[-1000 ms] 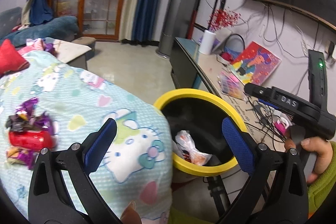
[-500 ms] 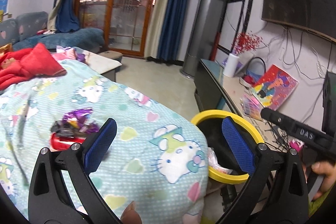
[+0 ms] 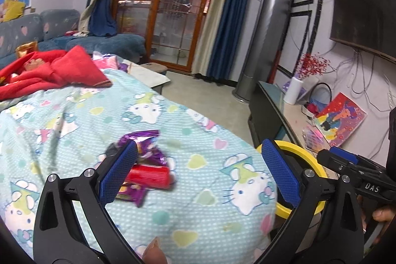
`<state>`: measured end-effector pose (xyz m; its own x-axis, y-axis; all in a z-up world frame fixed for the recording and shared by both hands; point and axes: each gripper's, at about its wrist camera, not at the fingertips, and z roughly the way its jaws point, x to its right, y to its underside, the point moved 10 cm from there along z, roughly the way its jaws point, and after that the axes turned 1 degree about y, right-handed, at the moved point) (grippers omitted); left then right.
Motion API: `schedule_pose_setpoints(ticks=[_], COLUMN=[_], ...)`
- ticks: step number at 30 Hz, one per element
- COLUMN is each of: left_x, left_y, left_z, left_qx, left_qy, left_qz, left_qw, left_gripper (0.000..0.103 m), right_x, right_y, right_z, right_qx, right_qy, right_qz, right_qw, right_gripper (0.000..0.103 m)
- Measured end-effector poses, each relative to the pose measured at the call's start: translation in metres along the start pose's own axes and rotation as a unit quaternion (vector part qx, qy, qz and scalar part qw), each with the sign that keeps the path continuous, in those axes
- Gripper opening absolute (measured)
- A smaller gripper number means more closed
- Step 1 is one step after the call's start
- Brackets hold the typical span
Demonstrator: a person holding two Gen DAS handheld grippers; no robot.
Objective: Collect trash
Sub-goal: 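Move both open tools back over the red can and wrappers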
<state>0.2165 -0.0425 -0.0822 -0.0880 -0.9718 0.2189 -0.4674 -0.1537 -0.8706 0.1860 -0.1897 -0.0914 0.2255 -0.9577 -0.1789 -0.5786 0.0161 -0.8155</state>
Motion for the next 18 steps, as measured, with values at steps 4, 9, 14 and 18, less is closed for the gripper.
schedule_pose_setpoints(ticks=[4,9,14,18], left_x=[-0.02,-0.047,-0.066,-0.079], left_y=[-0.002,-0.003,0.003,0.008], left_z=[-0.002,-0.002,0.001,0.004], left_qx=[0.003,0.001,-0.019,-0.03], left_qy=[-0.017,-0.037,-0.049,-0.044], left_qz=[-0.014,-0.029,-0.04,-0.051], left_qw=[0.9998,0.9989,0.9978,0.9973], left_gripper=[0.092,0.092,0.092,0.086], right_x=[-0.011,-0.033,-0.057,-0.078], right_y=[0.0,-0.001,-0.005,-0.012], right_z=[0.007,0.02,0.039,0.062], right_qx=[-0.008,-0.021,-0.037,-0.055], right_qy=[-0.009,-0.031,-0.056,-0.079], right_qz=[-0.005,-0.019,-0.027,-0.028], right_qw=[1.0,0.999,0.997,0.995], right_gripper=[0.079,0.079,0.079,0.079])
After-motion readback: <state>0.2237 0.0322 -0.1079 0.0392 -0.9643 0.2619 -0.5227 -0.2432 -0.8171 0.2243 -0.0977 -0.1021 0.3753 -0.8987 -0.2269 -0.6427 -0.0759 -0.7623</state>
